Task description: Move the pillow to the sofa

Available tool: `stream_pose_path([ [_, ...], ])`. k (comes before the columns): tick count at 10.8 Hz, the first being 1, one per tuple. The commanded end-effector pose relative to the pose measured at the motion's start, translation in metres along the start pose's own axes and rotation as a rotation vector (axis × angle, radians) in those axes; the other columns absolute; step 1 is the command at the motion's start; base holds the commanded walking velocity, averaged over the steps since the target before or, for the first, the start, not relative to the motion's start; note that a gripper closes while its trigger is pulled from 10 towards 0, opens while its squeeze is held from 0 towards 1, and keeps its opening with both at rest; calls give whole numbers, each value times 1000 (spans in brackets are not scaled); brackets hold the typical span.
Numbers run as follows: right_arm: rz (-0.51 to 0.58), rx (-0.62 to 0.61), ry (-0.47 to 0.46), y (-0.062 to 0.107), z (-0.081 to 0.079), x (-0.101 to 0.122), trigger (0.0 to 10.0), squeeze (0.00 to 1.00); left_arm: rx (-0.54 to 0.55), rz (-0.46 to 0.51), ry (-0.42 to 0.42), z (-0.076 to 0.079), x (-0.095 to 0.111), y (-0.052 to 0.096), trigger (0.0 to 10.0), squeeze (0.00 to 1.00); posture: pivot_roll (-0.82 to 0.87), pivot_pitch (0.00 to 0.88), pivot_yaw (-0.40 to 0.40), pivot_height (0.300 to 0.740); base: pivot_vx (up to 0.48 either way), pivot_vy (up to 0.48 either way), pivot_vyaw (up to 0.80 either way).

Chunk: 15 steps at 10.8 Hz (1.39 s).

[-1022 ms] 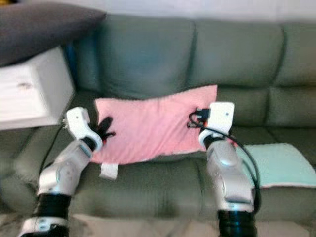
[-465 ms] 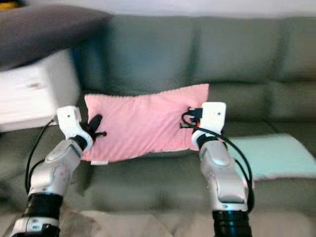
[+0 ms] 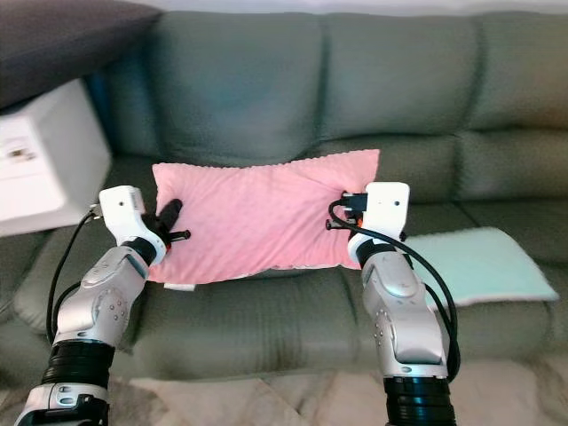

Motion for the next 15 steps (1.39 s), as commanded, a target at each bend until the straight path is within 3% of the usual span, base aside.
stream_pose_path([
  [1, 33, 15, 7, -2, -3, 8, 10000, 0, -2, 23, 4, -2, 4, 1, 10000, 0, -184, 0, -3, 740, 0, 0, 0],
  [13, 29, 15, 16, -1, -1, 8, 10000, 0, -65, 9, 30, 13, -4, 3, 10000, 0, -191, 0, -3, 740, 316, 0, 0],
  [15, 25, 15, 14, 0, -2, 7, 10000, 0, -95, 15, 21, 18, -4, 5, 10000, 0, -191, 0, -2, 740, 0, 0, 0],
])
Point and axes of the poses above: a point about 5 cm out from each wrist's last joint towards the gripper, its own y axis pointing back from the gripper into the wrist, its own x axis along the axis of the wrist's last joint, z = x × y, the point moved 3 cm from there along -y, pointing out of the wrist towards the gripper, and after that the axes turned 11 degrees about -y, right-handed, at the moved point
